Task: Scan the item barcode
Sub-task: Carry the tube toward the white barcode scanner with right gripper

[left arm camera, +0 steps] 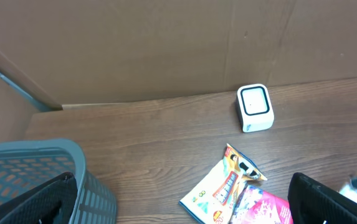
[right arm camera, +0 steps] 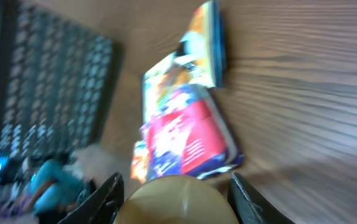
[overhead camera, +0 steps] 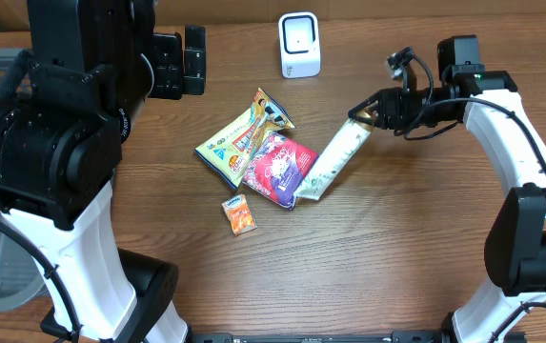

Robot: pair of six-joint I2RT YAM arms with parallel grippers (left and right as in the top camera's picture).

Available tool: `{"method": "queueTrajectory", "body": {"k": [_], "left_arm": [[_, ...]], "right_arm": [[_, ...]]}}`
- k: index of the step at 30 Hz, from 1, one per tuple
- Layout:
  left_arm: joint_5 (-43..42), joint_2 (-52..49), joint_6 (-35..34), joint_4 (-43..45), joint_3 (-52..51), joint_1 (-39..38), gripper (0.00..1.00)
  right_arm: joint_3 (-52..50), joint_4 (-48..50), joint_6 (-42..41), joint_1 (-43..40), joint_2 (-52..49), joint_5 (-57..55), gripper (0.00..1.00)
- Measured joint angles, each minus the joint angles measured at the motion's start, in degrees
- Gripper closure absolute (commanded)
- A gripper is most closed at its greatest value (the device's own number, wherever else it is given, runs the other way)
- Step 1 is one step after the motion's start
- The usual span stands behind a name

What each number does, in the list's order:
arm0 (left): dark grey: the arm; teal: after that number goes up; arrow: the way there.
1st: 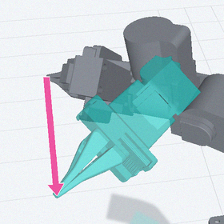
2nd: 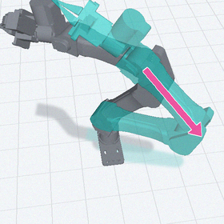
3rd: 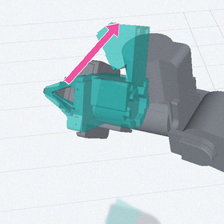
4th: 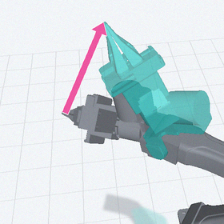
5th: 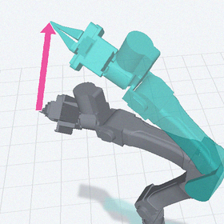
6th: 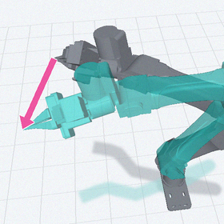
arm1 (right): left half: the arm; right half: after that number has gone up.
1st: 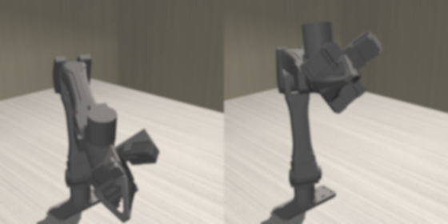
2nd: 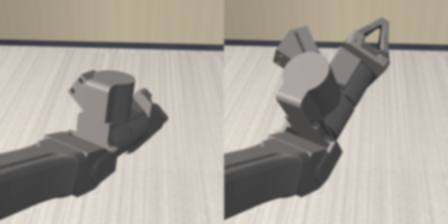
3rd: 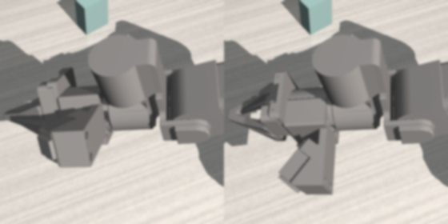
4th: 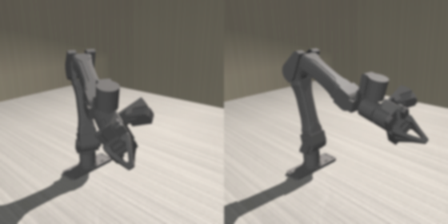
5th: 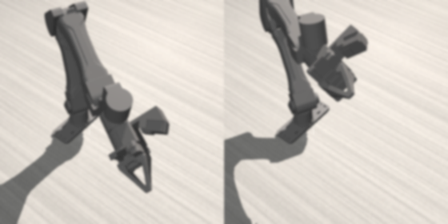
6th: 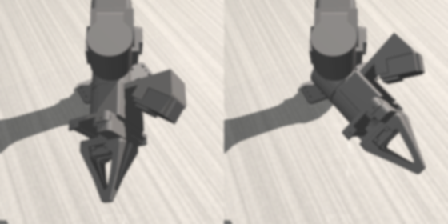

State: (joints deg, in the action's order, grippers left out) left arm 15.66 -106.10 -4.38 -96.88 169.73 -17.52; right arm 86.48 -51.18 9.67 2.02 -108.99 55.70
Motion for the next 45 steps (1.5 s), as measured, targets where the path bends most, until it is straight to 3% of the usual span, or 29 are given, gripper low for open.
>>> {"method": "queueTrajectory", "body": {"k": [2,11,15,22,29,38,45], "left_arm": [[0.0,0.0,0.0,0.0,0.0,0.0,0.0],[0.0,0.0,0.0,0.0,0.0,0.0,0.0],[0.0,0.0,0.0,0.0,0.0,0.0,0.0],[0.0,0.0,0.0,0.0,0.0,0.0,0.0],[0.0,0.0,0.0,0.0,0.0,0.0,0.0],[0.0,0.0,-0.1,0.0,-0.1,0.0,0.0],[-0.1,0.0,-0.1,0.0,-0.2,0.0,0.0]], "right_arm": [[0.0,-3.5,5.4,0.0,0.0,2.9,0.82],[0.0,-9.4,27.4,0.3,0.0,11.0,0.83],[0.0,-4.0,34.3,1.1,0.0,14.6,0.96],[0.0,6.7,38.7,3.8,0.0,19.7,0.93],[0.0,21.7,36.3,7.8,-0.3,26.9,0.94],[0.2,52.8,15.9,15.2,-1.2,30.6,0.96],[0.2,54.6,8.0,19.9,-1.2,32.2,0.96]]}}
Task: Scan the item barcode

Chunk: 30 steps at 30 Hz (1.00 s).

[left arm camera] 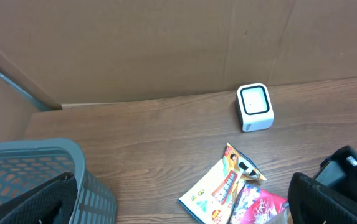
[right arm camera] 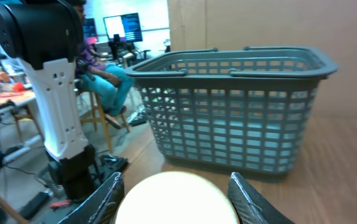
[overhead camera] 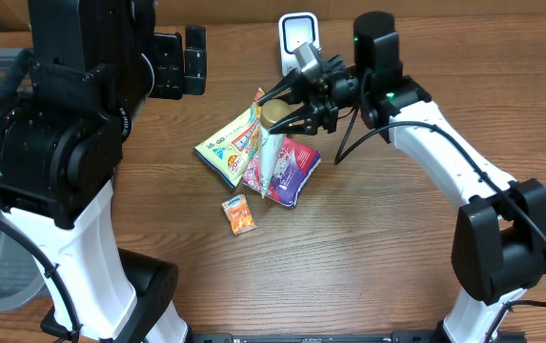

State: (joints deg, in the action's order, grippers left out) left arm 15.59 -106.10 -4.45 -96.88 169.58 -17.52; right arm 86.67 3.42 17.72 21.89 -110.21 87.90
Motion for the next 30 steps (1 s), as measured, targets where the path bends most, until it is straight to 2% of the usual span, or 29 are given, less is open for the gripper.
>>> {"method": "queueTrajectory", "body": {"k": [16,21,23,30], "left_arm": [[-0.2,0.0,0.0,0.0,0.0,0.0,0.0],[-1.0,0.0,0.0,0.0,0.0,0.0,0.0],[-1.2,0.0,-0.1,0.0,0.0,0.0,0.0],[-1.5,0.0,-0.1,0.0,0.0,0.0,0.0]], "right_arm": [[0.0,5.4,-1.0,1.4,-8.9,0.2,0.96],[0.0,2.2,-1.2,-0.8,-9.5,0.2,0.87],[0.0,0.8,-1.4,-2.1,-9.7,0.2,0.77],[0.0,-4.2,-4.4,-7.8,-10.2,0.2,0.75]]}}
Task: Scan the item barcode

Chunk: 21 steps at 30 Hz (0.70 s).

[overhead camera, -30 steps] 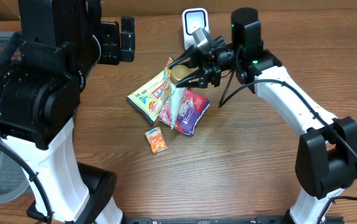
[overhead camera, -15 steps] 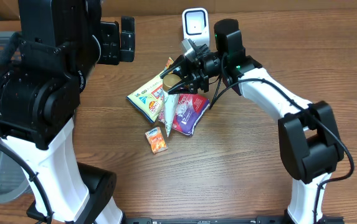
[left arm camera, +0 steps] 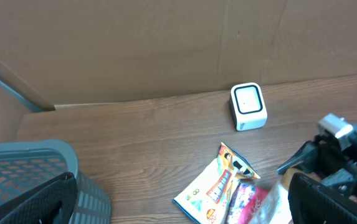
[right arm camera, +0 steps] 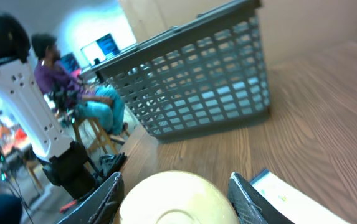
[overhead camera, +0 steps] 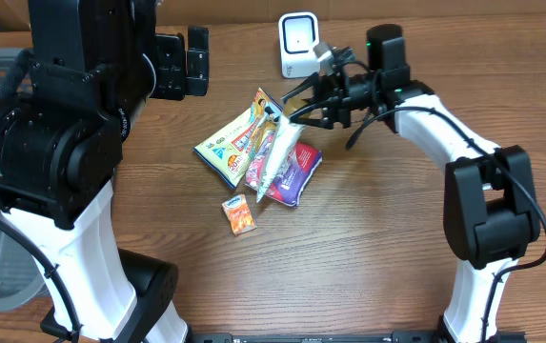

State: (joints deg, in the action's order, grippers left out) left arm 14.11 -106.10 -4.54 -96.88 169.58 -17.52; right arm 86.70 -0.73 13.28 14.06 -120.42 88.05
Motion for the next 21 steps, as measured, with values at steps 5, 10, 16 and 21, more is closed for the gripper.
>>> {"method": "queueTrajectory", "body": {"k": [5,10,16,21], "left_arm": [[0.0,0.0,0.0,0.0,0.0,0.0,0.0],[-0.2,0.0,0.0,0.0,0.0,0.0,0.0],[-0.2,0.0,0.0,0.0,0.0,0.0,0.0],[-0.2,0.0,0.0,0.0,0.0,0.0,0.0]], "right_arm": [[-0.1,-3.7,-0.5,-2.9,-0.1,0.0,0.73],[-2.6,-3.6,-0.4,-3.1,-0.1,0.0,0.74],[-5.1,-0.8,0.3,-2.1,-0.1,0.0,0.87],[-5.2,7.2,0.3,-0.5,-0.1,0.0,0.76]]}}
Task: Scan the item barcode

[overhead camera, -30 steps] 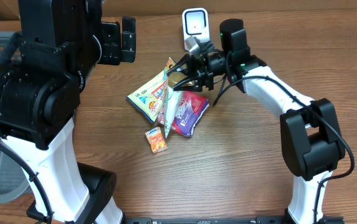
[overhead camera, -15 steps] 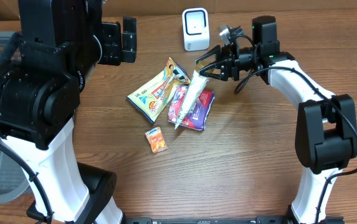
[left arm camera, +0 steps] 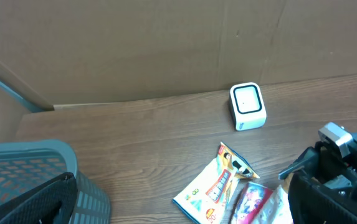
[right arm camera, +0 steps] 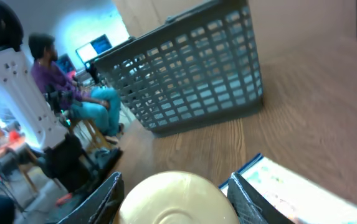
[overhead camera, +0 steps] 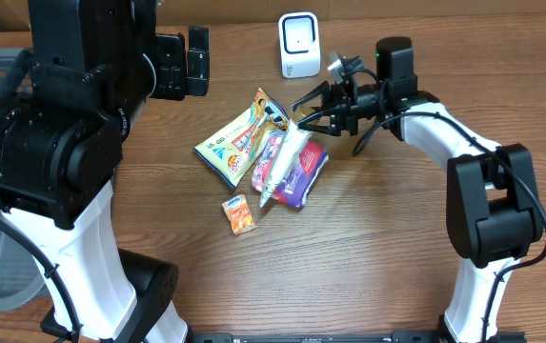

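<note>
My right gripper [overhead camera: 316, 107] is shut on the top of a long pale tube [overhead camera: 279, 164]. The tube slants down to the left across the snack packs. In the right wrist view its round cream end [right arm camera: 175, 198] fills the space between my fingers [right arm camera: 108, 200]. The white barcode scanner [overhead camera: 299, 45] stands at the back of the table, up and left of that gripper, and also shows in the left wrist view [left arm camera: 248, 107]. My left gripper [left arm camera: 181, 190] hangs high over the left side, open and holding nothing.
A yellow-green snack pack [overhead camera: 237, 143], a pink pack [overhead camera: 303, 171] and a small orange packet [overhead camera: 240, 214] lie mid-table under and beside the tube. A grey basket [left arm camera: 22, 180] stands off the table's left; the right wrist view shows the basket [right arm camera: 184, 74] too. A cardboard wall [left arm camera: 166, 43] backs the table.
My right gripper and the tube have shifted slightly to the right and down; the tube's lower end still rests by the pink pack. The left arm has not moved.
At first my right gripper held the tube to the right of the packs, its far end by the pink pack. Then it was over the packs near the scanner with the tube nearly upright. After that the tube leaned across the packs, and it now sits a little further right.
</note>
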Robot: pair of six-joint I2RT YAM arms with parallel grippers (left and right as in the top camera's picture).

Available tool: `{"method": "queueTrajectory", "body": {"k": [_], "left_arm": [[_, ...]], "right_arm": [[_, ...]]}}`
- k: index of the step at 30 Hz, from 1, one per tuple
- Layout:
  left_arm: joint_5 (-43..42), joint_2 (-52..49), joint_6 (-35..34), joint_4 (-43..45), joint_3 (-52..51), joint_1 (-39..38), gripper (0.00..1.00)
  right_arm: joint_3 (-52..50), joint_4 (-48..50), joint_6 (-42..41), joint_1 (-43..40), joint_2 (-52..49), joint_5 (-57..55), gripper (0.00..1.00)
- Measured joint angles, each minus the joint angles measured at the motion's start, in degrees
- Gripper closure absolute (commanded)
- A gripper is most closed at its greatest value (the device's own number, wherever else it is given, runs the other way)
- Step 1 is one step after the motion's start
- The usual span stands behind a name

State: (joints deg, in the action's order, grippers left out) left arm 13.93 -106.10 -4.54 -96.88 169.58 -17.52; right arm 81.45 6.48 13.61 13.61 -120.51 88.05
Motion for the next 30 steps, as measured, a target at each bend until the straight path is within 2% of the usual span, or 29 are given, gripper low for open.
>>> {"method": "queueTrajectory", "body": {"k": [1,3,7,15,16,17,30], "left_arm": [[0.0,0.0,0.0,0.0,0.0,0.0,0.0],[0.0,0.0,0.0,0.0,0.0,0.0,0.0],[0.0,0.0,0.0,0.0,0.0,0.0,0.0],[0.0,0.0,0.0,0.0,0.0,0.0,0.0],[0.0,0.0,0.0,0.0,0.0,0.0,0.0],[0.0,0.0,0.0,0.0,0.0,0.0,0.0],[0.0,0.0,0.0,0.0,0.0,0.0,0.0]], "right_arm": [[-0.1,3.4,0.2,0.5,0.0,0.0,0.68],[-0.1,7.3,0.1,1.0,0.0,0.0,0.61],[-0.1,13.3,0.5,1.6,0.0,0.0,0.57],[-0.1,13.6,0.6,1.1,0.0,0.0,0.56],[-0.1,13.4,0.5,0.8,0.0,0.0,0.44],[-0.1,13.4,0.4,0.5,0.0,0.0,0.0],[-0.1,12.9,0.8,-5.6,0.0,-0.6,0.0]]}}
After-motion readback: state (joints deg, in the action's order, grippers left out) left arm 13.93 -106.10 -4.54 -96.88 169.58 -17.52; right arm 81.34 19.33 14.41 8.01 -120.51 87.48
